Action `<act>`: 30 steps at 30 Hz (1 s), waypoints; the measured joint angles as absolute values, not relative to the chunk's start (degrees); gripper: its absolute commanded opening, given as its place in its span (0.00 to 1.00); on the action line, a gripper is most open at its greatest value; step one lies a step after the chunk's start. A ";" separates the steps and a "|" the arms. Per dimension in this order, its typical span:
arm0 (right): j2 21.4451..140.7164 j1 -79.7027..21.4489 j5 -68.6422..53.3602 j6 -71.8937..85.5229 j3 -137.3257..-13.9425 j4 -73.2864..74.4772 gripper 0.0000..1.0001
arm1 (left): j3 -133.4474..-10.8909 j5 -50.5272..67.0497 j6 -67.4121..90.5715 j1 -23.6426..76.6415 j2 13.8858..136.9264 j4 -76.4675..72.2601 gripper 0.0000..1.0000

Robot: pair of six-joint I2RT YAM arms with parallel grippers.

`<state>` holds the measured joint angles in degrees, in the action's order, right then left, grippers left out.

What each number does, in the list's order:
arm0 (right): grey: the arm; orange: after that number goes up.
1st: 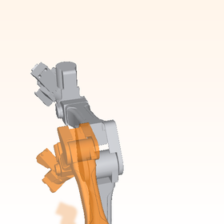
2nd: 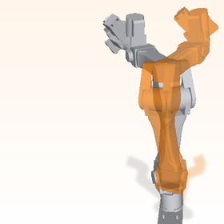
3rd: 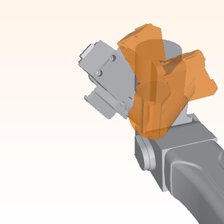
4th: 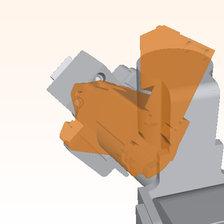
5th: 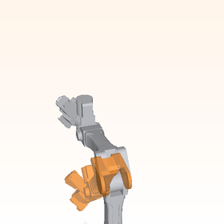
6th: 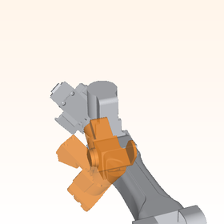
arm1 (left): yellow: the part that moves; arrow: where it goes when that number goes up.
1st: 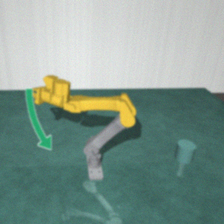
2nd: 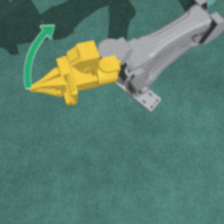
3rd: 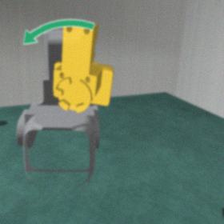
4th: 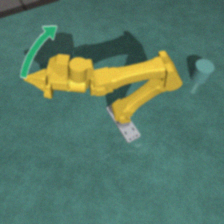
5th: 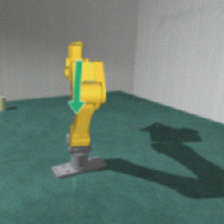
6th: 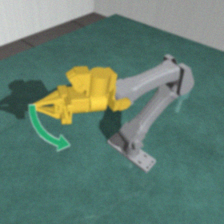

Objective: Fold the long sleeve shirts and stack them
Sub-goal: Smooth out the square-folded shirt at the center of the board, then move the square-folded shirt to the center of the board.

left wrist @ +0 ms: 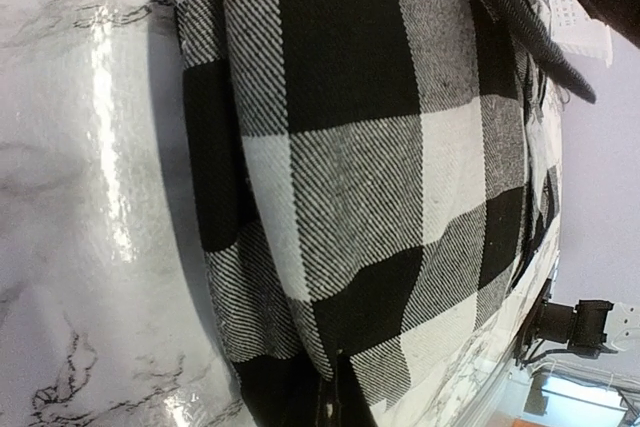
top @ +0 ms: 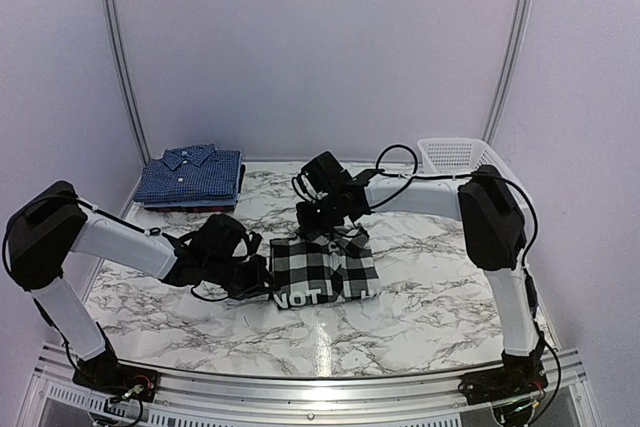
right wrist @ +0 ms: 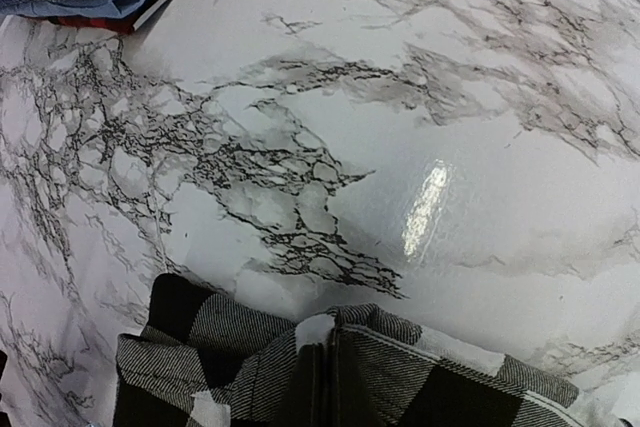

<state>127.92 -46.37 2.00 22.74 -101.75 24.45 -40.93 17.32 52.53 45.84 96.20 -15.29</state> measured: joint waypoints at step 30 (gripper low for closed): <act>112.42 -56.55 14.06 27.44 -84.18 20.56 0.49 | -49.10 3.95 48.34 40.21 84.12 -0.30 0.40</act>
